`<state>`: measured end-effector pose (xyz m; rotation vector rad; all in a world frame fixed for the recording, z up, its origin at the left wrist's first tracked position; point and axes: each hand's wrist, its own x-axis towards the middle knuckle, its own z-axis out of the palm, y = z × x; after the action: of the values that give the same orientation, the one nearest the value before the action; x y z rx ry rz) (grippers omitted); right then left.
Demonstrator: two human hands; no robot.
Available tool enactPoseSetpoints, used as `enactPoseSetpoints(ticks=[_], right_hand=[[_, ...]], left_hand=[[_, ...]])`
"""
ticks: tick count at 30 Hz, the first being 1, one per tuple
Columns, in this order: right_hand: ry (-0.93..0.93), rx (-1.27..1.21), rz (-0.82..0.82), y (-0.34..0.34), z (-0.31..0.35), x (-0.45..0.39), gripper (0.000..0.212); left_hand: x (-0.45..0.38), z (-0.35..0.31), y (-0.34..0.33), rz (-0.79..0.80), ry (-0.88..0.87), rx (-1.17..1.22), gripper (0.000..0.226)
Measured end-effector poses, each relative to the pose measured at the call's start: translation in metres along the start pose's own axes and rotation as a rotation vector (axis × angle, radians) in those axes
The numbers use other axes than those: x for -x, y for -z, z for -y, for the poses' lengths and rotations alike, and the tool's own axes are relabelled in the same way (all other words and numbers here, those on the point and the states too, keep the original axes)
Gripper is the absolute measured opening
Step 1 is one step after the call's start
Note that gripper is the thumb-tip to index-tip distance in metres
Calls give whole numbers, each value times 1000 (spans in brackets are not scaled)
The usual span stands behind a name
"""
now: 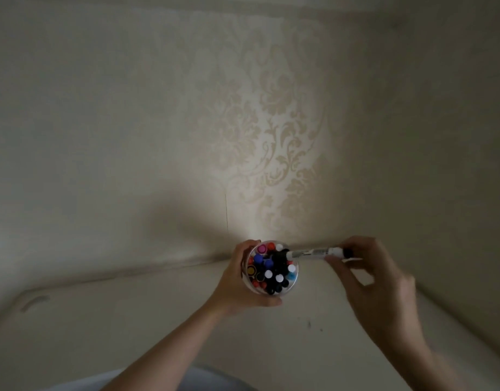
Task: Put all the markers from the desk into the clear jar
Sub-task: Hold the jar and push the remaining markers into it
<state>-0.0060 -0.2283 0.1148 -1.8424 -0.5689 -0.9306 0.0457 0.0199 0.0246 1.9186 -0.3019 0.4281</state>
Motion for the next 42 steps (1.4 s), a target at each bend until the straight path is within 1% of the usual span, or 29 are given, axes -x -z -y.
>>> enactPoseSetpoints(ticks=[5, 8, 11, 14, 16, 20, 21, 23, 24, 27, 29, 32, 36, 42], right_hand=[[130, 77, 37, -27, -2, 12, 18], [223, 149, 14, -36, -5, 8, 20], [273, 181, 23, -37, -3, 2, 18], [304, 235, 63, -35, 3, 0, 14], [324, 301, 119, -33, 9, 1, 14], [322, 488, 267, -35, 31, -11, 17], [317, 536, 276, -39, 37, -16, 14], [295, 580, 236, -49, 49, -27, 19], [281, 582, 215, -53, 53, -31, 20], [231, 572, 219, -59, 51, -36, 19], [166, 511, 215, -58, 45, -42, 23], [89, 421, 284, -57, 41, -45, 27], [124, 399, 295, -56, 43, -36, 22], [234, 498, 262, -66, 50, -38, 19]], left_hand=[[4, -1, -2, 8, -14, -21, 111], [4, -1, 1, -13, -28, -13, 108], [4, -1, 4, -36, -36, 3, 105], [3, 0, 6, -55, -46, 9, 104], [2, 2, 7, -53, -43, 22, 104], [-1, 1, 5, -37, -39, 57, 100], [-1, 0, 4, -37, -40, 69, 99], [-2, -1, 3, -49, -34, 89, 97], [-2, -2, 3, -62, -28, 99, 96], [-3, -2, 6, -113, -24, 133, 94], [-3, -1, 9, -143, -18, 144, 94], [-2, 2, 10, -137, -24, 138, 94], [0, 1, 10, -130, -31, 134, 94], [1, -6, 1, -72, -25, 79, 98]])
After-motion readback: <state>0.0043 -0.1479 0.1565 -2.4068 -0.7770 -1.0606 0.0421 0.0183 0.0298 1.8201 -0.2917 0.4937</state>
